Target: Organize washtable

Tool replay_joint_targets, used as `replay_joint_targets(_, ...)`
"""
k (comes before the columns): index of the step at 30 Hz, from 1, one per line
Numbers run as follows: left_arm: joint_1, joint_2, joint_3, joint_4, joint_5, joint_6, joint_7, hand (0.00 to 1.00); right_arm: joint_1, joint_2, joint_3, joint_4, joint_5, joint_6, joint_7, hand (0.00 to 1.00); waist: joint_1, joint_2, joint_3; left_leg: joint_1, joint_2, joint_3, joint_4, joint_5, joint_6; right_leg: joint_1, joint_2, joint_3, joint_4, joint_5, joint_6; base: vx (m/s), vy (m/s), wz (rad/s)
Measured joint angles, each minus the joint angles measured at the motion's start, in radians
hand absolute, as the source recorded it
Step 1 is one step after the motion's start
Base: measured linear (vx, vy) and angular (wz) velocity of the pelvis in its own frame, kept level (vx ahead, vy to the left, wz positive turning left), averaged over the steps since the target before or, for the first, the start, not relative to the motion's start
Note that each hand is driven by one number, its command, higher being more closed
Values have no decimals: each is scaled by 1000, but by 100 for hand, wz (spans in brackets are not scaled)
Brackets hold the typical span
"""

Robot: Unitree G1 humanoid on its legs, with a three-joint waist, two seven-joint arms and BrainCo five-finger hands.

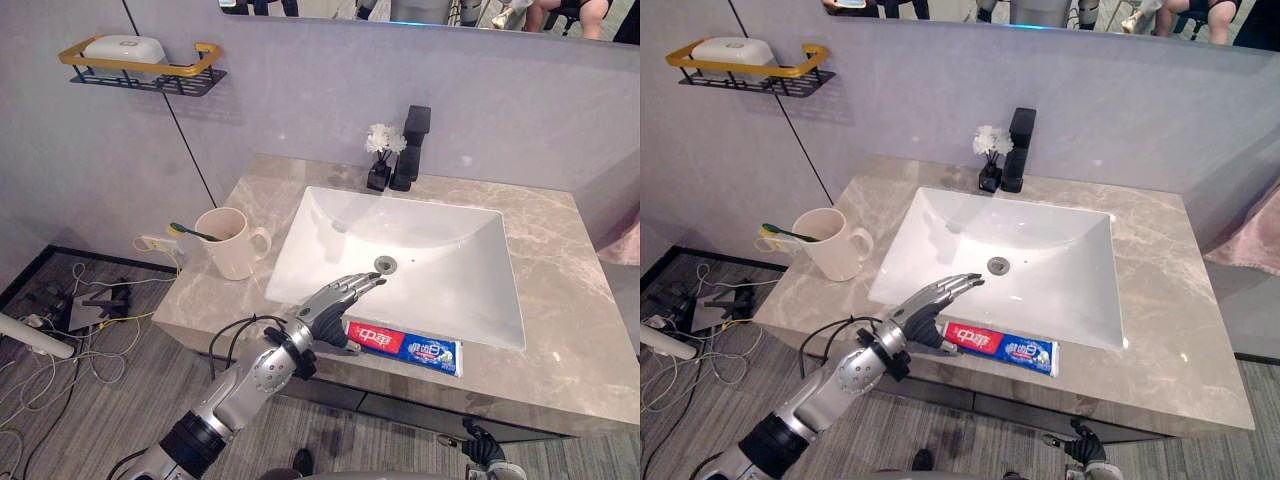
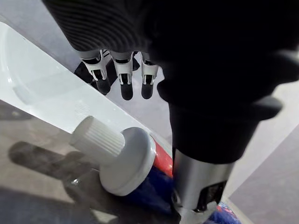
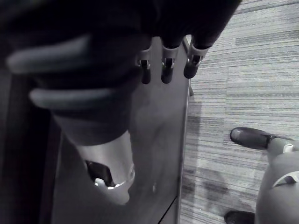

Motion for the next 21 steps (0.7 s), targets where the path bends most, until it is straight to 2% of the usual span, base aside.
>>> replay_joint_targets(2, -15, -11, -1, 15, 4, 0, 0, 0, -1, 1, 0, -8, 0, 0, 0, 0, -3, 1, 1, 2, 0, 5, -2, 0, 0, 1, 0, 5, -4, 2, 1, 0, 11, -8)
replay_joint_targets(3, -18, -13, -1, 18, 6, 0, 0, 100, -1, 1, 0, -11, 0, 0, 0, 0, -6, 2, 2, 3, 0, 6, -3, 0, 0, 1, 0, 5, -4, 2, 1, 7, 10, -4)
replay_joint_targets(14, -49, -35, -4, 91, 38, 10, 2, 100, -11, 0, -2, -19, 0, 0, 0, 0, -10, 8, 24, 12, 3, 17, -6, 0, 0, 3, 0, 15, -4, 2, 1, -1, 2, -2)
replay_joint_targets(21, -63, -46, 7, 92, 30, 23, 7, 100, -22, 1, -16, -19, 26, 0, -1, 0, -24, 19, 28, 27, 9, 40, -26, -1, -1, -1, 3, 36, -5, 2, 1, -1, 2, -10)
